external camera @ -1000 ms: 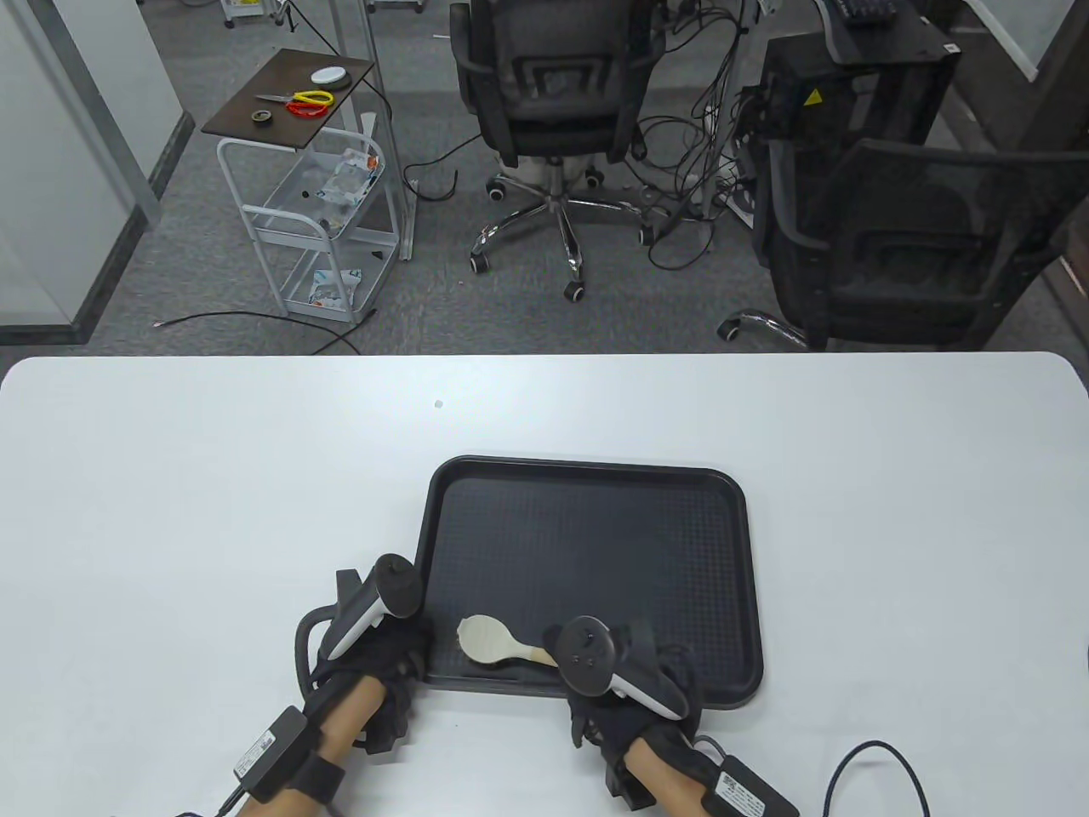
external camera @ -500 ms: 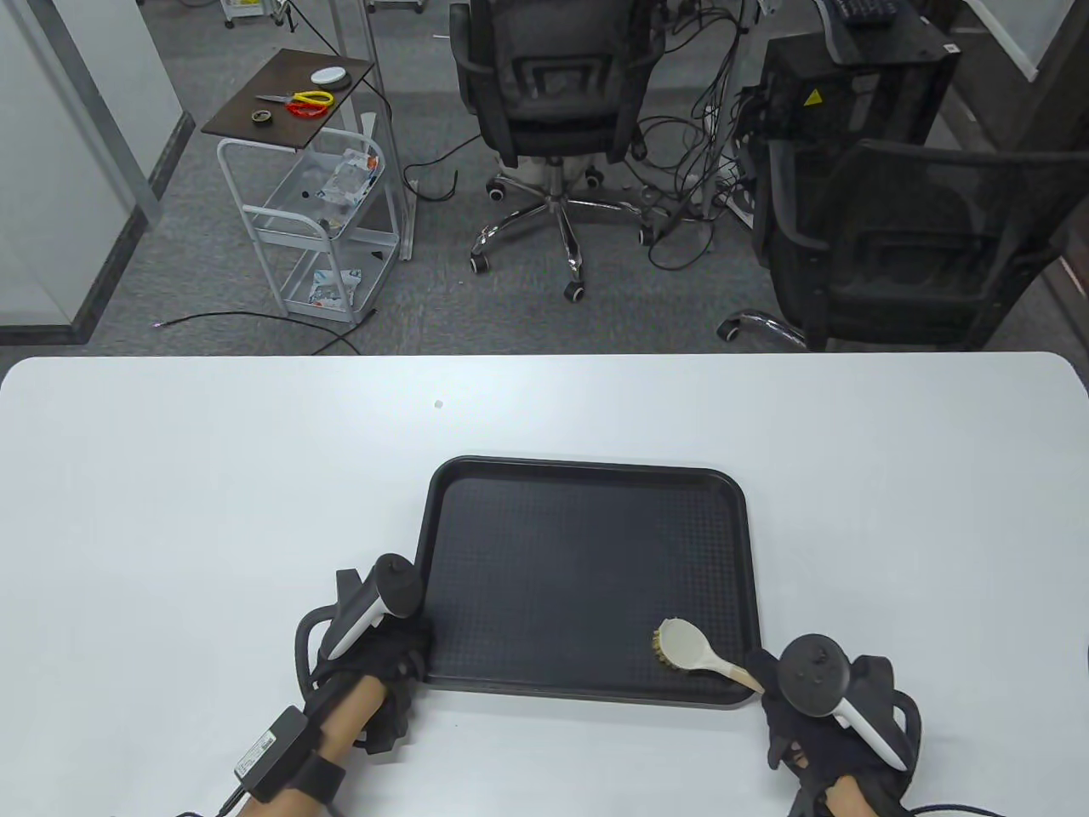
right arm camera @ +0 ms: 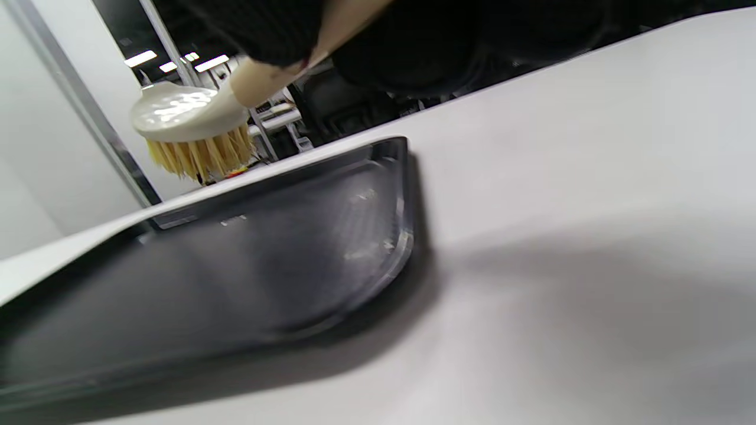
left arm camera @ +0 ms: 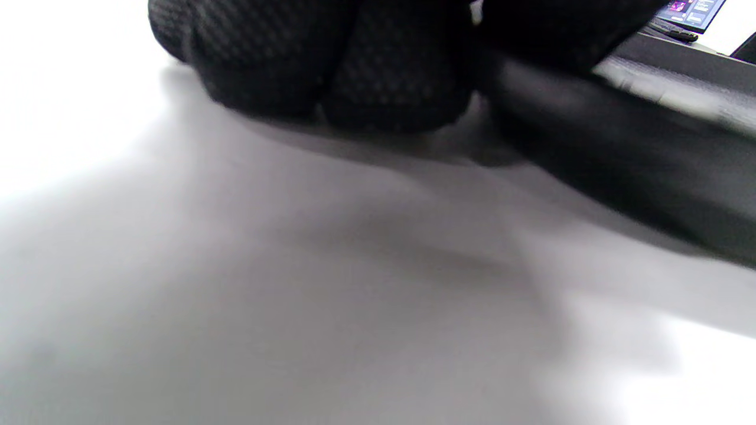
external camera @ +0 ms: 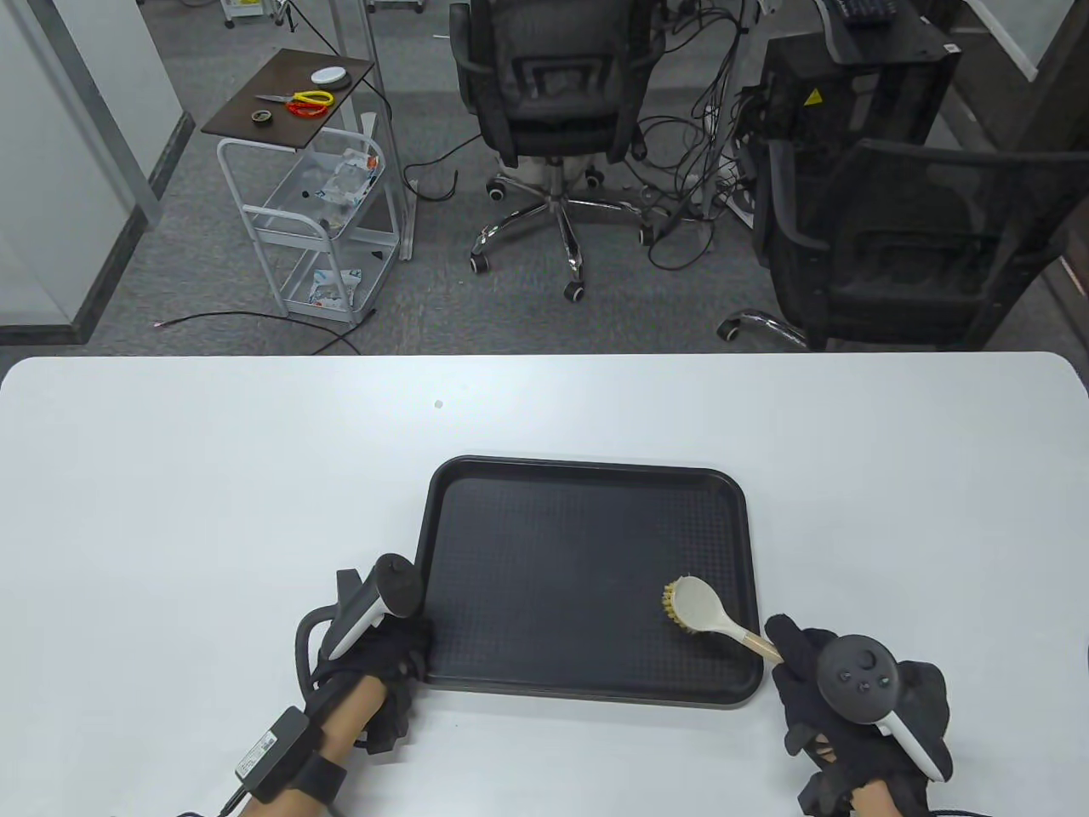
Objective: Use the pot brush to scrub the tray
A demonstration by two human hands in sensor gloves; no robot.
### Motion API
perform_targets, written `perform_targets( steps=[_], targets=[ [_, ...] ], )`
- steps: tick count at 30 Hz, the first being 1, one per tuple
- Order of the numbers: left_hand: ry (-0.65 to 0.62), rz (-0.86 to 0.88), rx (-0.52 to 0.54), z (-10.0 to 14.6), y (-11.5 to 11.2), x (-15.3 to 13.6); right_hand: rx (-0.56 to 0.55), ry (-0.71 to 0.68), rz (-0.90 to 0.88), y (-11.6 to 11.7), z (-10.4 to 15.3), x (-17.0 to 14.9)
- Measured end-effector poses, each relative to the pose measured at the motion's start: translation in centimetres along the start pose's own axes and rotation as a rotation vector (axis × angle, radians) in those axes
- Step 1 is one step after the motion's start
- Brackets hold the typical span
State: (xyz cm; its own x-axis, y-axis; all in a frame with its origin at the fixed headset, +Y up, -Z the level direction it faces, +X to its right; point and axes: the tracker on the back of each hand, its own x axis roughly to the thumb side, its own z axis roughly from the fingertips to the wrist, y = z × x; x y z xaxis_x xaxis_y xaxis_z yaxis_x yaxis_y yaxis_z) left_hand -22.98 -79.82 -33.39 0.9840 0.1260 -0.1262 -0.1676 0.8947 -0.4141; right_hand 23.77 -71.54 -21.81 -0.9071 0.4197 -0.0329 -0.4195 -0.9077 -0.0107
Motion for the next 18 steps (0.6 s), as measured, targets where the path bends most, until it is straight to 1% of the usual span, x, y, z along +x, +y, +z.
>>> perform_targets(
  steps=[3, 6, 7, 9, 10, 12, 15, 18],
  targets=[
    [0.001, 0.001, -0.002, 0.0, 0.0, 0.0, -0.048, -0.065, -0.054, 0.4, -0.4, 1.0],
    [0.006, -0.004, 0.0, 0.0, 0.0, 0.1, -0.095, -0.133, -0.11, 1.9, -0.5, 1.3],
    [0.007, -0.007, 0.0, 0.0, 0.0, 0.1, -0.106, -0.144, -0.104, 2.3, -0.4, 1.3],
    [0.026, -0.013, -0.033, -0.1, 0.1, 0.3, -0.13, -0.177, -0.071, 2.4, 0.2, 1.6],
    [0.036, -0.016, -0.028, -0.1, 0.1, 0.4, -0.164, -0.195, -0.062, 2.4, 0.6, 1.7],
    [0.042, -0.025, -0.023, -0.1, 0.1, 0.5, -0.194, -0.209, -0.073, 2.4, 1.0, 1.7],
    [0.064, -0.017, -0.014, -0.2, 0.2, 0.5, -0.177, -0.224, -0.105, 2.6, 1.0, 1.5],
    [0.098, -0.032, -0.034, -1.0, 0.6, 0.6, -0.161, -0.227, -0.126, 2.7, 0.9, 1.2]
  ],
)
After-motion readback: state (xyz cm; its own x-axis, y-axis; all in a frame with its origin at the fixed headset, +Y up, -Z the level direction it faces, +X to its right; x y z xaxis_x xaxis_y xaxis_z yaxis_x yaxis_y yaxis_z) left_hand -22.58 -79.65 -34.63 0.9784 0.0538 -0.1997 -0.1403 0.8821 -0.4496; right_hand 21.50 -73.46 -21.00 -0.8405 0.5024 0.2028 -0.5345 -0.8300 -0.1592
